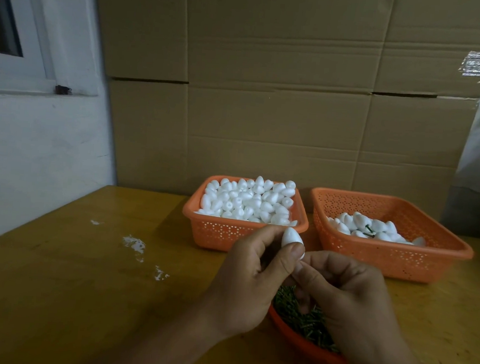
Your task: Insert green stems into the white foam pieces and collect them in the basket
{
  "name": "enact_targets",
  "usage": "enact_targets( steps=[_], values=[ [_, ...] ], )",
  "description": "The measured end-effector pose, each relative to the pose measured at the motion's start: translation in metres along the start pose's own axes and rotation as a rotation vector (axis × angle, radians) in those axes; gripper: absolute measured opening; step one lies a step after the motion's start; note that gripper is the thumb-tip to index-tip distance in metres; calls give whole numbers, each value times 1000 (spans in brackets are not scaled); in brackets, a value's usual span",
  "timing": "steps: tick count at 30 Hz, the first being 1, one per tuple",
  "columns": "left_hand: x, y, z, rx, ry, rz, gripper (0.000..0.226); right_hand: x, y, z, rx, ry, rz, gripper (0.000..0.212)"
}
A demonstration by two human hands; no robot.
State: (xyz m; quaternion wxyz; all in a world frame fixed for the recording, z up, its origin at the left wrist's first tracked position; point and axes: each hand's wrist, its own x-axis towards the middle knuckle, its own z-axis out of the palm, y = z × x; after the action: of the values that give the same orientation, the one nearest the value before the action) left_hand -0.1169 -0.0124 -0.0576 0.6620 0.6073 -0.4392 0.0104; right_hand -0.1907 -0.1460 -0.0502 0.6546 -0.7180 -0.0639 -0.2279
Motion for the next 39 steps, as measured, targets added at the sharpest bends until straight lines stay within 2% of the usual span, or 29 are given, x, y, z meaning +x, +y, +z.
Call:
enact_targets(
  steps=[6,11,15,17,21,26,33,39],
  values=[
    [0,3,1,-32,-27,-2,19,3,-2,-3,21,13,19,19],
    [-2,-9,0,61,44,-117,44,19,1,-18,-45,159,23,15],
    [-5,-14,1,233,67,-85,17,46,13,-42,-253,368,-14,9],
    [-6,-15,2,262,44,-81,21,64,25,-59,-400,479,6,7],
    [-6,-14,3,263,44,-56,38,100,42,-97,-769,615,142,22],
    [-5,-12,3,259,56,-39,54,124,50,-122,-1113,528,359,39],
    [-6,-13,4,270,16,-36,48,141,50,-127,-1250,526,467,45],
    [-6,-17,2,291,7,-42,44,140,45,-126,-1292,473,506,35]
  ],
)
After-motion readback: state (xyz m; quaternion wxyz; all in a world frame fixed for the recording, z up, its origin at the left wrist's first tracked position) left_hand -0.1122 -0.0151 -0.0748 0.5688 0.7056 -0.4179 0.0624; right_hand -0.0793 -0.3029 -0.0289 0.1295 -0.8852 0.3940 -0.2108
